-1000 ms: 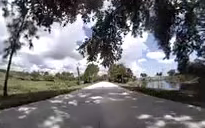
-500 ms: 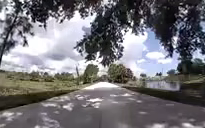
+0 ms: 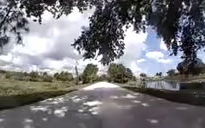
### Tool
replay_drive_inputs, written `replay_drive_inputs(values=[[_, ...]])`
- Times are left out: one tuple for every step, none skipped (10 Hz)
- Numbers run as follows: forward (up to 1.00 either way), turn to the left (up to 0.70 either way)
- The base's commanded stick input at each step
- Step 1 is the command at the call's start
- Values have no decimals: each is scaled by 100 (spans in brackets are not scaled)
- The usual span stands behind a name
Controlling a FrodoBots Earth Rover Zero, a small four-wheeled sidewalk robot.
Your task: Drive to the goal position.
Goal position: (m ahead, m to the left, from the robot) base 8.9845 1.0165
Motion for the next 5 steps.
replay_drive_inputs(values=[[70,0],[70,0],[70,0],[70,0],[70,0]])
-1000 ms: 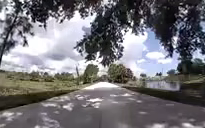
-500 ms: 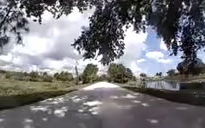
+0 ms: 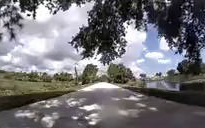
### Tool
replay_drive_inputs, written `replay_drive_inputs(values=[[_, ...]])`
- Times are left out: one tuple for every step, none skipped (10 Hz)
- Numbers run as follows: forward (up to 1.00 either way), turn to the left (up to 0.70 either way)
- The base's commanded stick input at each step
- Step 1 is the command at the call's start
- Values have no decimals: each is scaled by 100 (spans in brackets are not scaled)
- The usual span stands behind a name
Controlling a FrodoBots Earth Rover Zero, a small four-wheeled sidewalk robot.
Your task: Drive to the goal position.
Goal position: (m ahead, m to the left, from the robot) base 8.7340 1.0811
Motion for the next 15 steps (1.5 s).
replay_drive_inputs(values=[[70,0],[70,0],[70,0],[70,0],[70,0],[70,0],[70,0],[70,0],[70,0],[70,0],[70,0],[70,0],[70,0],[70,0],[70,0]])
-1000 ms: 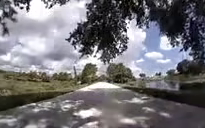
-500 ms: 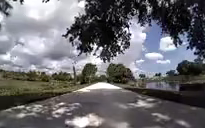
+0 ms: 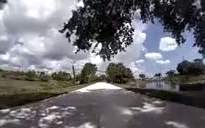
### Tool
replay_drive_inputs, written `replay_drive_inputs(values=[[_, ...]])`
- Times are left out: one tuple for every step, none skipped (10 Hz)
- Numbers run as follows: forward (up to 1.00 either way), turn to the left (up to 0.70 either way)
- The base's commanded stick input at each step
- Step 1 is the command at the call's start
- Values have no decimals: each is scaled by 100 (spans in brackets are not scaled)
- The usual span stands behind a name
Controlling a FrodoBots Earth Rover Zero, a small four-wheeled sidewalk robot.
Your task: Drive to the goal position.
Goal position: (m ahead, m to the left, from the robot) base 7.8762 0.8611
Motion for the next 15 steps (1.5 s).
replay_drive_inputs(values=[[70,0],[70,0],[70,16],[70,35],[70,35],[70,35],[70,20],[70,0],[70,0],[70,0],[70,0],[70,0],[70,0],[70,0],[70,0]])
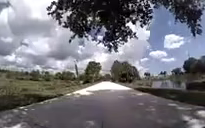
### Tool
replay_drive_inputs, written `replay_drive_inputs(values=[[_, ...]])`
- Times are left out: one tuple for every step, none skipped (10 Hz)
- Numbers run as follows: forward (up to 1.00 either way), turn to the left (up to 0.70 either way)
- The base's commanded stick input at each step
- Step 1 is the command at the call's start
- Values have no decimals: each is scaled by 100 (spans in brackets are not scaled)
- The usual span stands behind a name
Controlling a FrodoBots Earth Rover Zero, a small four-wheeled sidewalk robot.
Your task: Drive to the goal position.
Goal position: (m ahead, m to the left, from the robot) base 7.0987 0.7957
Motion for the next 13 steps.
replay_drive_inputs(values=[[70,0],[70,0],[70,0],[70,0],[70,0],[70,0],[70,0],[70,0],[70,0],[70,0],[70,0],[70,0],[70,0]])
